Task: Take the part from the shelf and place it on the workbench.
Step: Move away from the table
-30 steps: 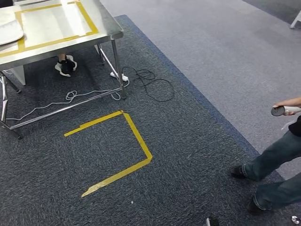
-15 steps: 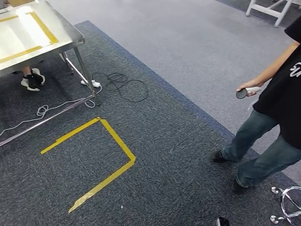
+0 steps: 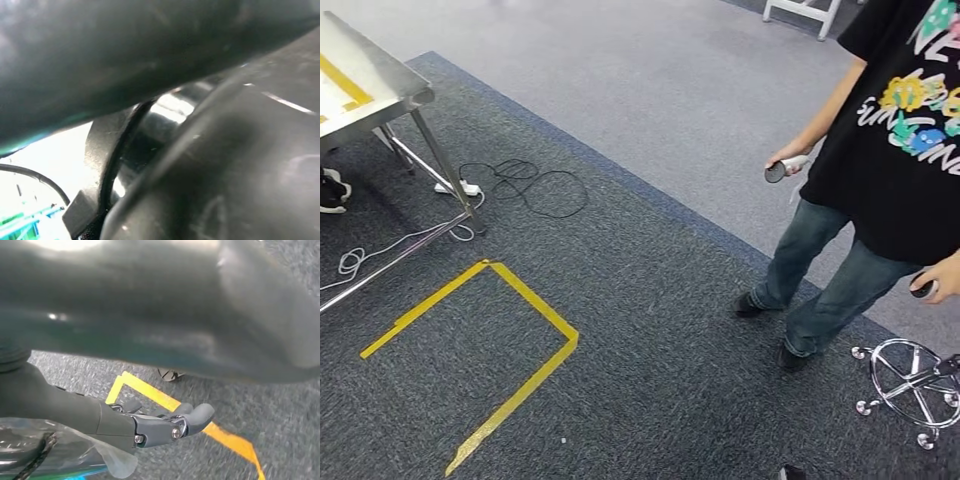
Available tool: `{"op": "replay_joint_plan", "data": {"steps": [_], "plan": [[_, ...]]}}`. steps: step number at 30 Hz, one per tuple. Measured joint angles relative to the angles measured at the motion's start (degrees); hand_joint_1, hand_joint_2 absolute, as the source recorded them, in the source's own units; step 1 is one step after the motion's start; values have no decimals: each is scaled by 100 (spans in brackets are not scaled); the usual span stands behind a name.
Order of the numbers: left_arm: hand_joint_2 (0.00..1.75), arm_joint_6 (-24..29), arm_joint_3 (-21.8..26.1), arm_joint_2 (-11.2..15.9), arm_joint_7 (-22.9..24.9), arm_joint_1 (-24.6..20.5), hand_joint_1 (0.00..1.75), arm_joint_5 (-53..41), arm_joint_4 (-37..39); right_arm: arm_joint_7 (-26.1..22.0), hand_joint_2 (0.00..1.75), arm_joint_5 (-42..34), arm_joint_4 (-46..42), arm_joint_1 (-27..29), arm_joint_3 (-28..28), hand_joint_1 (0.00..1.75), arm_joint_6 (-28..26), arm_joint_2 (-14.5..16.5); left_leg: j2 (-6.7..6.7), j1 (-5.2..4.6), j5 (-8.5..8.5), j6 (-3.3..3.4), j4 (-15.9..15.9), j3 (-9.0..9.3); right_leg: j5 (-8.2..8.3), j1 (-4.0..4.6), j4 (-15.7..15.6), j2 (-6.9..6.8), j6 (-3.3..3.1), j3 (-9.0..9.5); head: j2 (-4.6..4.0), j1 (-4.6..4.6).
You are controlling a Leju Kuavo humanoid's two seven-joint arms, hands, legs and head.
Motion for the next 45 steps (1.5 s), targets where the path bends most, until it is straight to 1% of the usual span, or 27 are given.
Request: {"op": "replay_joint_plan", "data": {"steps": [2, 5, 7, 9, 10, 11, 12, 13, 15, 17, 19, 20, 22, 24, 25, 27, 29, 30, 31, 33, 35, 37, 38, 40, 42, 43, 45], "plan": [[0, 18, -1, 2, 3, 3, 0, 0, 0, 3, 0, 7, 1, -23, -2, 0, -1, 1, 101, -35, -6, -69, 19, 14, 67, 21, -353, -141, -64, 191, 0, -15], [0, 41, -1, 4, 5, 1, 0, 0, 0, 6, 0, 11, 1, -2, -2, 0, -1, 1, 177, -20, -35, -161, 45, 22, 106, 30, -358, 30, -165, 142, 0, -40], [0, 64, 0, 3, 4, 10, 0, 18, 1, 8, 0, 19, 2, 1, -3, 0, -4, 1, -69, 12, -287, -221, 352, -85, 148, 11, -378, 154, -231, 154, 0, -52], [0, 95, 4, 5, 2, 36, 0, 65, 2, 7, 0, 39, 1, -22, -5, 0, -8, 1, -369, 31, -687, -248, 1052, -362, 180, 12, -376, 297, -278, 126, 0, -63], [0, 108, 8, 9, 1, 51, 0, 97, 3, 4, 0, 55, 1, -29, -6, 0, -11, 2, -435, 32, -821, -249, 1400, -507, 190, 19, -372, 381, -293, 116, 0, -63], [0, 116, 13, 14, 1, 62, 0, 123, 3, 3, 0, 73, 2, -24, -6, 0, -18, 6, -471, 31, -837, -242, 1582, -585, 195, 27, -368, 464, -298, 112, 0, -64], [0, 120, 19, 21, 2, 69, 0, 145, 4, 3, 0, 90, 2, -15, -6, 0, -33, 12, -498, 28, -746, -225, 1570, -582, 197, 35, -363, 551, -299, 111, 0, -64], [0, 120, 25, 26, 3, 71, 0, 166, 4, 4, 0, 106, 3, -5, -6, 0, -51, 21, -540, 25, -549, -195, 1321, -477, 200, 42, -357, 636, -297, 114, 0, -63], [0, 113, 39, 40, 7, 77, 0, 186, 5, 7, 0, 127, 4, -3, -6, 0, -83, 54, -769, 25, -143, -105, 571, -164, 204, 55, -339, 790, -281, 107, 0, -61], [0, 103, 46, 52, 11, 78, 0, 193, 7, 7, 0, 138, 8, -16, -6, 0, -94, 86, -960, 22, -20, -55, 129, 10, 223, 48, -318, 927, -232, 50, 0, -60], [0, 94, 48, 56, 17, 69, 0, 196, 9, 7, 0, 145, 9, -8, -6, 0, -97, 96, -915, 14, -36, -48, 49, 28, 258, 24, -327, 1048, -154, -29, 0, -60], [0, 93, 48, 57, 21, 64, 0, 196, 9, 7, 0, 149, 9, 7, -6, 0, -97, 97, -846, 19, -12, -36, 14, 36, 255, 18, -313, 1030, -124, -64, 0, -57], [0, 92, 48, 54, 26, 69, 0, 197, 9, 8, 0, 152, 9, 14, -6, 0, -98, 97, -692, 40, 40, 3, -77, 58, 73, 32, -22, 791, -85, -245, 0, -30], [0, 91, 49, 49, 30, 82, 0, 197, 9, 10, 0, 156, 9, -8, -5, 0, -98, 98, -522, 40, 56, 30, -105, 54, -296, 34, 682, 484, -54, -586, 0, -6], [0, 89, 49, 49, 32, 89, 0, 197, 9, 14, 0, 161, 10, -14, -5, 0, -99, 100, -431, 36, 56, 31, -104, 47, -439, 25, 1039, 416, -32, -756, 0, -3], [0, 86, 50, 52, 39, 95, 0, 197, 9, 28, 0, 174, 10, -1, -4, 0, -105, 103, -269, 35, 50, 23, -101, 43, -445, -1, 1264, 349, 9, -835, 0, -4], [0, 89, 52, 49, 44, 91, 0, 201, 9, 38, 0, 188, 9, 11, -4, 0, -113, 104, -130, 42, 29, -11, -83, 53, -109, -28, 629, 211, 34, -453, 0, -3], [0, 93, 57, 48, 47, 91, 0, 204, 9, 40, 0, 195, 10, 3, -3, 0, -114, 108, -72, 34, 11, -43, -63, 59, 20, -25, 223, 51, 33, -220, 0, 3], [0, 98, 71, 49, 50, 94, 0, 207, 9, 39, 0, 201, 10, -11, -2, 0, -114, 116, -20, 19, -12, -80, -33, 62, 114, -26, -93, -80, 15, -32, 0, 2], [0, 114, 110, 57, 55, 94, 0, 222, 9, 37, 0, 208, 11, -32, 1, 0, -116, 134, 69, -12, -37, -150, 5, 72, 130, -11, -281, -194, -51, 76, 0, -10], [0, 131, 142, 62, 56, 84, 0, 241, 9, 34, 0, 213, 11, -24, 2, 0, -132, 140, 161, 3, -52, -209, 11, 92, 153, -3, -269, -60, -126, 40, 0, -25], [0, 145, 156, 61, 55, 78, 0, 251, 9, 33, 0, 221, 11, -16, 3, 0, -156, 146, 10, 40, -204, -271, 151, 61, 180, -3, -281, 69, -201, 22, 0, -36], [0, 152, 162, 60, 48, 83, 0, 256, 9, 34, 0, 229, 11, -21, 3, 0, -167, 150, -142, 53, -364, -290, 359, -20, 199, -5, -288, 135, -238, 29, 0, -44], [0, 135, 200, 60, -43, 105, 0, 329, 9, 36, 0, 270, 11, -37, 13, 0, -182, 158, -422, 56, -792, -279, 1149, -354, 229, 15, -286, 286, -290, -3, 0, -58], [0, 57, 274, 59, -261, 129, 0, 453, 9, 35, 0, 317, 12, -33, 26, 0, -181, 161, -503, 45, -996, -245, 1793, -649, 246, 46, -284, 461, -317, -24, 0, -58], [0, -1, 315, 61, -421, 139, 0, 501, 9, 35, 0, 350, 12, -20, 34, 0, -179, 162, -516, 37, -915, -216, 1801, -663, 250, 61, -282, 545, -321, -23, 0, -58], [0, -83, 372, 64, -738, 146, 0, 532, 9, 37, 0, 436, 14, 3, 69, 0, -174, 169, -606, 9, -483, -131, 1203, -414, 253, 80, -279, 701, -322, -6, 0, -57]]}}
